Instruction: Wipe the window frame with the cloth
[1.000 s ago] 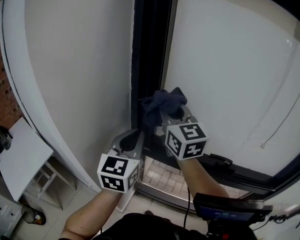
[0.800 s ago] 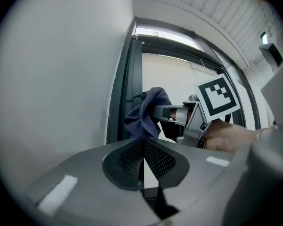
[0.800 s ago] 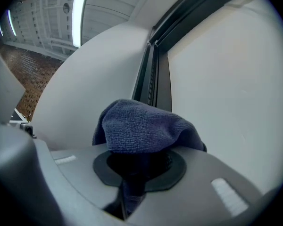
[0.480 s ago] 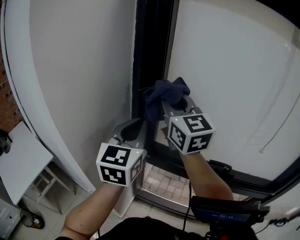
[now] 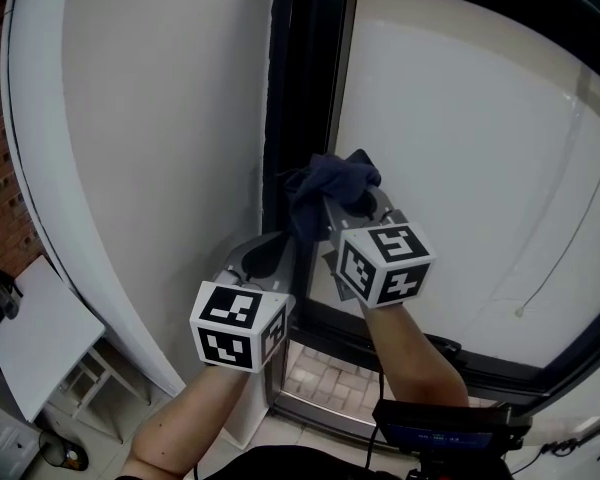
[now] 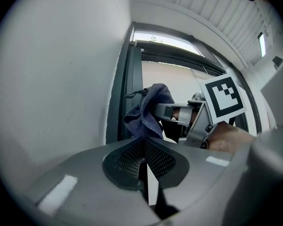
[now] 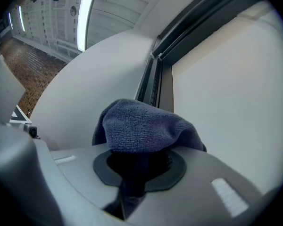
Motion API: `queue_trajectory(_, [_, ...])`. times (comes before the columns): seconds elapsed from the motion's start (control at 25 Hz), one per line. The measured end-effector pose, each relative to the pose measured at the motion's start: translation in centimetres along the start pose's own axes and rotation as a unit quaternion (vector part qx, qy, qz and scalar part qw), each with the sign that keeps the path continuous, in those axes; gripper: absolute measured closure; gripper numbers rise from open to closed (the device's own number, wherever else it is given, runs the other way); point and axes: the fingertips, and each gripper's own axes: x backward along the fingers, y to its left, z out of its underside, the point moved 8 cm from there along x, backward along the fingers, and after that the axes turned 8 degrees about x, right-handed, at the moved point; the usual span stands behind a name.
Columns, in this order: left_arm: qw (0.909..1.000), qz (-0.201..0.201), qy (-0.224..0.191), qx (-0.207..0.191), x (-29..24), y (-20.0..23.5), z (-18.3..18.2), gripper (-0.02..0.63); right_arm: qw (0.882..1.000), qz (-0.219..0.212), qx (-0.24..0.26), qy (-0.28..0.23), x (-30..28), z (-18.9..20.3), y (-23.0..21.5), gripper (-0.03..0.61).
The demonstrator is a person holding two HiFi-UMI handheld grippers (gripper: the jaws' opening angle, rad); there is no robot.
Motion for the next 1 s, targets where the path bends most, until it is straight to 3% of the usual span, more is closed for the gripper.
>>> queue_trajectory(1.0, [0.9978,0.018,-0.061,-0.019,-2.5,-0.6,-7.3,0.62,0.997,0.014,0.047,-0.063,-3.0,-8.7,-3.1,0.526])
